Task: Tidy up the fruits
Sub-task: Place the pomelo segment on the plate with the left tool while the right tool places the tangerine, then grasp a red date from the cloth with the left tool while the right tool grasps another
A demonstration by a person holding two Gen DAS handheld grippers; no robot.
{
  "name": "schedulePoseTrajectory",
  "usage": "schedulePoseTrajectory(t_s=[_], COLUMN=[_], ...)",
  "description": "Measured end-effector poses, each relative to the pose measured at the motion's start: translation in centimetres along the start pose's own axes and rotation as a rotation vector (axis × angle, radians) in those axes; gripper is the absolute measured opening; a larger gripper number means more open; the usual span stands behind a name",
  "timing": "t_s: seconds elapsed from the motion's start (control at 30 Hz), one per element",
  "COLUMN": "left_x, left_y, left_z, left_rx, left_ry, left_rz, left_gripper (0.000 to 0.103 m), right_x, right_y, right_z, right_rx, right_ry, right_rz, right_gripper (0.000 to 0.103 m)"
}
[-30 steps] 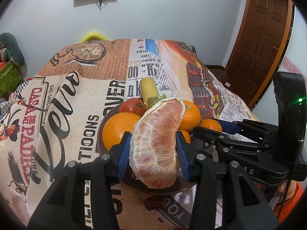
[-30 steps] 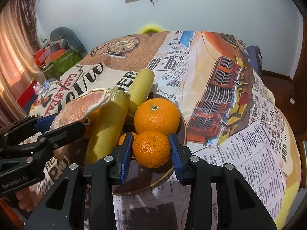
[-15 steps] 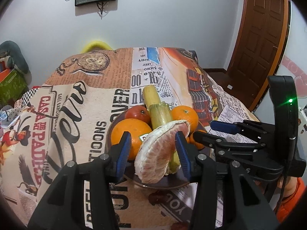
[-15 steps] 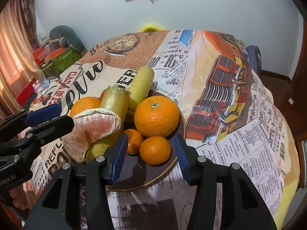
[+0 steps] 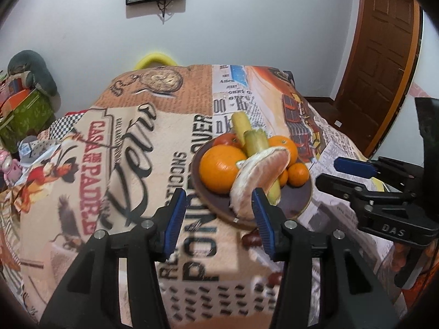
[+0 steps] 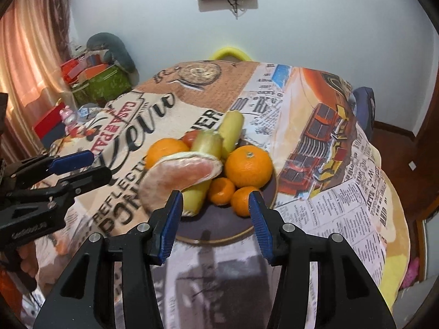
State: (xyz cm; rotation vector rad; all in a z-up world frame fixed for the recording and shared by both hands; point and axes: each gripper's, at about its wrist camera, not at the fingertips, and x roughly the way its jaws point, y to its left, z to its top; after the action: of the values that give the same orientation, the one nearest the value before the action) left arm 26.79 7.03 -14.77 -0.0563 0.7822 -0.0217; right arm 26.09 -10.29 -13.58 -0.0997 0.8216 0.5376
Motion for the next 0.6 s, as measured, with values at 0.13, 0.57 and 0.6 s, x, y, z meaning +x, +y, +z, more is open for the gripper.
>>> schedulePoseTrajectory(t_s=[0.13, 0.57, 0.6], left_x=[-1.1, -2.5, -2.4], left_y=[1.2, 5.1, 5.2], left_z=[-1.4, -4.7, -4.8], left_rx=[-0.005, -0.064, -0.067], left_ry=[0.014, 0.049, 0.052], left_rz=[0.022, 0.047, 0.047], left_gripper=[0.051, 0.051, 0.051], right_x=[-0.2, 3.5, 3.8], right_y=[1.8, 6.4, 6.6], right_z=[-1.1, -3.7, -3.7], right_rx=[-0.04, -0.12, -0.119], right_ry=[0.026, 0.155, 0.165], right_rz=[0.013, 0.07, 0.076], right_gripper=[0.046, 0.046, 0.046])
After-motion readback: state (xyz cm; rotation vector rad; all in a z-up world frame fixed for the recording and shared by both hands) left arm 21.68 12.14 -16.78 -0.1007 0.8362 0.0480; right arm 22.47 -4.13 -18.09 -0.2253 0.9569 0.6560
